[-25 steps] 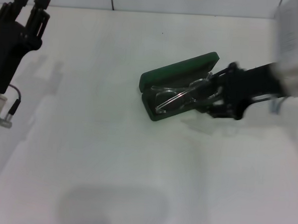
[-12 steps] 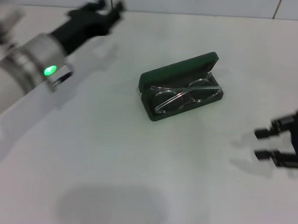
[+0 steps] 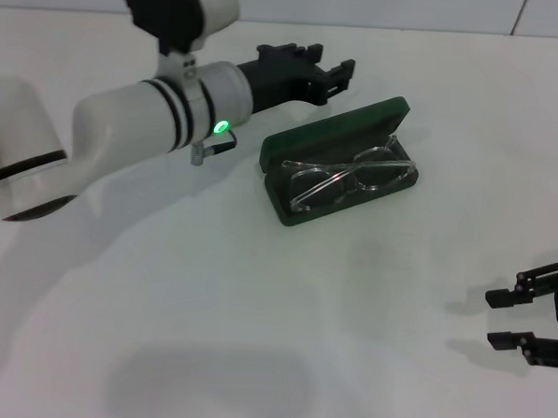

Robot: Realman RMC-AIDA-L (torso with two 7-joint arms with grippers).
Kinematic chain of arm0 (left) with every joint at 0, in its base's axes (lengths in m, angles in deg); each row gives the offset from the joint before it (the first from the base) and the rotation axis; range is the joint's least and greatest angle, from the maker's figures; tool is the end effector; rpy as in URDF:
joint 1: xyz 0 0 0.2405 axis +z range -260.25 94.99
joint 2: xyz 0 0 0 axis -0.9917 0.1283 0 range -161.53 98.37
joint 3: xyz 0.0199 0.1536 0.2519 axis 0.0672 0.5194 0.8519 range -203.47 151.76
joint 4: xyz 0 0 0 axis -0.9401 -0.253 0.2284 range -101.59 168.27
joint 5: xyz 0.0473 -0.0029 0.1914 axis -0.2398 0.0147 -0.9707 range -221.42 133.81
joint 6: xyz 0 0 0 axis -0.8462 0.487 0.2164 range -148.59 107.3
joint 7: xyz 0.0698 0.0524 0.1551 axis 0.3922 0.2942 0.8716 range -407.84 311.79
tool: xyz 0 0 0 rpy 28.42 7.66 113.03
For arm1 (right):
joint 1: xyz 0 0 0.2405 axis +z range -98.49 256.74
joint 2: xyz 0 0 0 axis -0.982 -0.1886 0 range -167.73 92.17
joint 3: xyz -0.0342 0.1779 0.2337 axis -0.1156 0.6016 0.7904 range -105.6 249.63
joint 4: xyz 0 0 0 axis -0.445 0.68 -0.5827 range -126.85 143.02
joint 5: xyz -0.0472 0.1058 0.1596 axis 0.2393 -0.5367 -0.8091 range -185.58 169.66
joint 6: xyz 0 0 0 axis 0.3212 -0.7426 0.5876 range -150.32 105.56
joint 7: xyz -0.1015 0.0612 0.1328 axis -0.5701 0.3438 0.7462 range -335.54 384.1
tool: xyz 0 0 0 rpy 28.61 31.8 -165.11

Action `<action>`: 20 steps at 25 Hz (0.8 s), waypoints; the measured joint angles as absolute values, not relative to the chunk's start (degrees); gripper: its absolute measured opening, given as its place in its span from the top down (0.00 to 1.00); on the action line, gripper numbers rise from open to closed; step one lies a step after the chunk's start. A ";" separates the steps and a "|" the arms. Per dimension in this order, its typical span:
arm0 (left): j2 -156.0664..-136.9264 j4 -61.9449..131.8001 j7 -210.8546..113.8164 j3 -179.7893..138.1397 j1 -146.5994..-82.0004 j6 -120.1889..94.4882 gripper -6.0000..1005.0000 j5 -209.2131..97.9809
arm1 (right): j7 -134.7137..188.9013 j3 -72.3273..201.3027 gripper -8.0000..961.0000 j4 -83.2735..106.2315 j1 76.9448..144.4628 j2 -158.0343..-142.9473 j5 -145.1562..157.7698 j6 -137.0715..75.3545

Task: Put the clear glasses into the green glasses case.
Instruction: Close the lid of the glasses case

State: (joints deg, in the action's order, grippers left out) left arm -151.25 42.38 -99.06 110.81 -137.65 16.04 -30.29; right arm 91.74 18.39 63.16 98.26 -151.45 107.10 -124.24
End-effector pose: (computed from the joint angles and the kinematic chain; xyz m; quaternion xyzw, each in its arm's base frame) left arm -0.1769 0.4705 -0.1474 -0.8836 -0.2686 -0.2315 0.3057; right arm 0.3054 0.2813 -0.0072 -0.9906 0.0209 0.1199 0.0627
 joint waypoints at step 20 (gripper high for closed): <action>-151.57 49.36 -97.56 111.08 -132.46 13.47 0.47 -37.86 | 92.83 18.10 0.54 63.64 100.45 -151.59 108.02 -124.54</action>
